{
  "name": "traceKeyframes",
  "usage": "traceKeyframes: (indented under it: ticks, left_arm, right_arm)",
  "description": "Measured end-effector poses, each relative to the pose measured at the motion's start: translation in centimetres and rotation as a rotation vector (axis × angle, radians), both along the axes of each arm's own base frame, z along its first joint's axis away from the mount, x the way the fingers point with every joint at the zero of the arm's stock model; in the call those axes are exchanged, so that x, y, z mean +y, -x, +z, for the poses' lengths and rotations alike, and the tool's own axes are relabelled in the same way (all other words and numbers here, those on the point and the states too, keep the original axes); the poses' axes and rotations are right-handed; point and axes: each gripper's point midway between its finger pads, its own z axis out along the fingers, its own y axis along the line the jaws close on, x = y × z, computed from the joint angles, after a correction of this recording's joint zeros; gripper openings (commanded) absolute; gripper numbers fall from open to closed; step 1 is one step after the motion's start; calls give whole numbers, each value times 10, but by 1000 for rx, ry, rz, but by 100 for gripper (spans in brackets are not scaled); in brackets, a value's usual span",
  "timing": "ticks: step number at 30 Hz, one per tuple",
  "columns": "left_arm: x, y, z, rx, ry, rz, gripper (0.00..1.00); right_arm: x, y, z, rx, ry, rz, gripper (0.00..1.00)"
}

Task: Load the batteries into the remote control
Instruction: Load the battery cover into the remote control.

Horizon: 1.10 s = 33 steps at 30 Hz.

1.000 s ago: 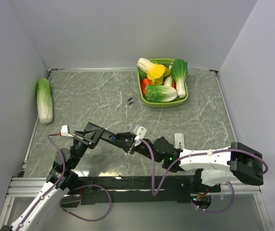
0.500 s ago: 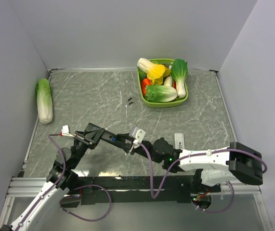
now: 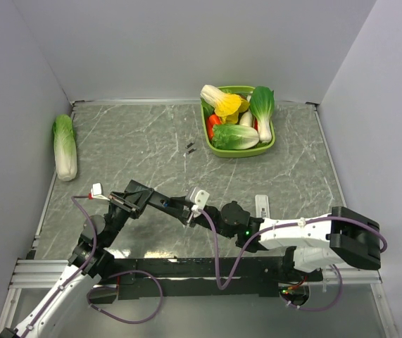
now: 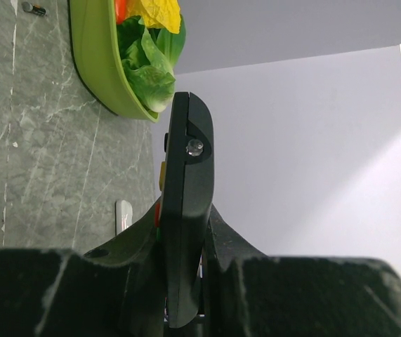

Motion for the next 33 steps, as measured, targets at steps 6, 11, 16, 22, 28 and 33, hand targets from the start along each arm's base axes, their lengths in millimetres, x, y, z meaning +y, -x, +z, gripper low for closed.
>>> traceKeyframes:
  ticks: [6, 11, 16, 22, 28, 33]
  left_arm:
    - [0, 0, 1, -2, 2, 0, 1]
    - [0, 0, 1, -3, 1, 0, 1]
    - [0, 0, 0, -2, -1, 0, 1]
    - [0, 0, -1, 3, -4, -1, 1]
    - [-1, -1, -2, 8, -7, -1, 1]
    - [-1, 0, 6, -14, 16, -8, 1]
  right_arm:
    - [-1, -2, 0, 20, -11, -16, 24]
    - [0, -4, -2, 45, -17, -31, 31]
    - [0, -6, -3, 52, -17, -39, 34]
    - [0, -6, -3, 53, -15, -44, 37]
    - [0, -6, -5, 54, -9, -44, 41]
    - [-1, -6, -12, 59, 20, -46, 45]
